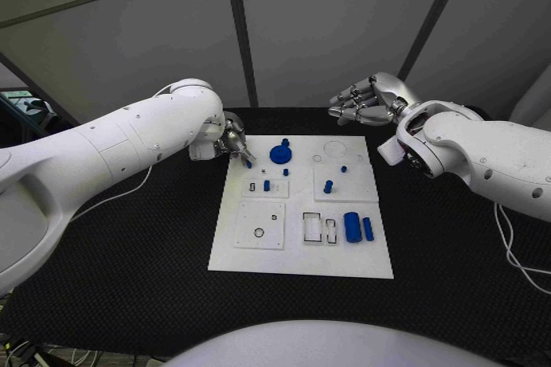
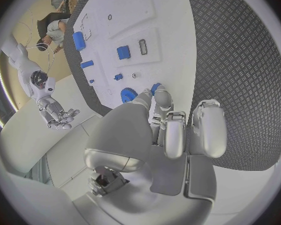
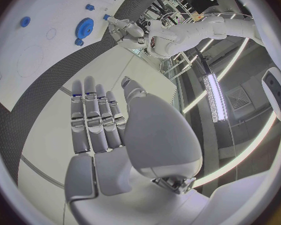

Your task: Assemble the parts on the task board

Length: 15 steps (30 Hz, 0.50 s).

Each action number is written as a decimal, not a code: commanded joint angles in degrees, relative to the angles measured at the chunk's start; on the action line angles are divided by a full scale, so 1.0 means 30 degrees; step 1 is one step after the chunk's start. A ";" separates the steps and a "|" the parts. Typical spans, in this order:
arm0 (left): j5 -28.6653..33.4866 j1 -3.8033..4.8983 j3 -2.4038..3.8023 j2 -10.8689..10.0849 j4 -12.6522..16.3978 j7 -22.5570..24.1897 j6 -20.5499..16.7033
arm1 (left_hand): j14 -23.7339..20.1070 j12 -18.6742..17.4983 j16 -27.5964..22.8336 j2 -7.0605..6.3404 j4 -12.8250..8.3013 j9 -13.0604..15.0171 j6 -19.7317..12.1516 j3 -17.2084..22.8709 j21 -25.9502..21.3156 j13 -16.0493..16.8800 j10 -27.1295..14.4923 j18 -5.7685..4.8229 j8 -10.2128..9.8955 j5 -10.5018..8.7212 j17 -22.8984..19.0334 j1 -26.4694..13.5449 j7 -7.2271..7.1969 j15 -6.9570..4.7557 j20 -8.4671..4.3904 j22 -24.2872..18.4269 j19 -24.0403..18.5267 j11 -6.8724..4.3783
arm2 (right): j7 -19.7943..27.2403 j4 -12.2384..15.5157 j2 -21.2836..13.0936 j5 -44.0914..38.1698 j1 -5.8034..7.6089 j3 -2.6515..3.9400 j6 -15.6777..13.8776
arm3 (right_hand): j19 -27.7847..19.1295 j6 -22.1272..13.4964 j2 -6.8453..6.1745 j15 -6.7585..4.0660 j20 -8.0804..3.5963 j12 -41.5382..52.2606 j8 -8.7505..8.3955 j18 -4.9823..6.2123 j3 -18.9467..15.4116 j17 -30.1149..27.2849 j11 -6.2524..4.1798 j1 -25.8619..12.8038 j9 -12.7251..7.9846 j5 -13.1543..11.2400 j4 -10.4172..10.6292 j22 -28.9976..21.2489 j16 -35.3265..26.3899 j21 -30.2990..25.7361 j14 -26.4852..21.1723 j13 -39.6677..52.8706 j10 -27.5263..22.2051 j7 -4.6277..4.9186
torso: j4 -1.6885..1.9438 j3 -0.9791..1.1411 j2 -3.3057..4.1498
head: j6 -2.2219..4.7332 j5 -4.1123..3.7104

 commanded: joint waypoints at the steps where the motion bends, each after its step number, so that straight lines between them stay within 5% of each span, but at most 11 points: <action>1: 0.0060 0.0001 -0.0015 0.0045 -0.0087 0.0033 0.0156 | 0.1844 -0.0106 0.0112 0.0037 -0.0229 0.0053 -0.0060 0.0586 0.0012 -0.0034 -0.0003 -0.0139 -0.0031 0.0109 0.4538 0.0378 -0.0048 -0.0139 -0.0129 0.0224 0.0062 -0.0114 | 0.0077 0.0020 0.0012 -0.0008 0.0036 0.0013 0.0126 | 0.0062 -0.0120 -0.0020 0.0066 0.0127 0.0061 -0.0013 0.0219 -0.0141 -0.0048 0.0001 -0.0164 -0.0010 0.0103 -0.0039 -0.0063 -0.0086 -0.0142 -0.0101 -0.0032 -0.0138 -0.0058 | -0.0014 -0.0002 0.0003 | -0.0013 0.0000; 8: 0.0059 -0.0010 -0.0022 0.0055 -0.0155 -0.0017 0.0243 | 0.1848 -0.0278 0.0124 -0.0322 -0.0728 0.0191 -0.0183 0.2529 0.0003 -0.0196 0.0052 -0.0144 -0.0002 0.0136 0.4551 0.0389 0.0016 -0.0103 -0.0113 0.0298 0.0071 -0.0067 | 0.0073 0.0020 0.0014 -0.0008 0.0036 0.0013 0.0155 | 0.0062 -0.0120 -0.0020 0.0066 0.0127 0.0061 -0.0013 0.0219 -0.0141 -0.0048 0.0001 -0.0164 -0.0010 0.0103 -0.0039 -0.0063 -0.0086 -0.0142 -0.0101 -0.0032 -0.0138 -0.0058 | -0.0004 -0.0004 -0.0011 | -0.0019 -0.0015; 15: 0.0061 -0.0019 -0.0030 -0.0001 -0.0180 0.0068 0.0326 | 0.1840 -0.0388 0.0107 -0.1762 -0.1571 0.0642 -0.0339 0.7061 -0.0017 -0.0349 0.0159 -0.0142 0.0285 0.0133 0.4527 -0.1186 0.0167 -0.0014 -0.0062 0.0437 0.0092 -0.0024 | 0.0077 0.0014 0.0013 -0.0008 0.0036 0.0013 0.0175 | 0.0062 -0.0120 -0.0020 0.0066 0.0127 0.0061 -0.0013 0.0219 -0.0141 -0.0048 0.0001 -0.0164 -0.0010 0.0103 -0.0039 -0.0063 -0.0086 -0.0142 -0.0101 -0.0032 -0.0138 -0.0058 | 0.0006 -0.0004 -0.0017 | -0.0005 0.0009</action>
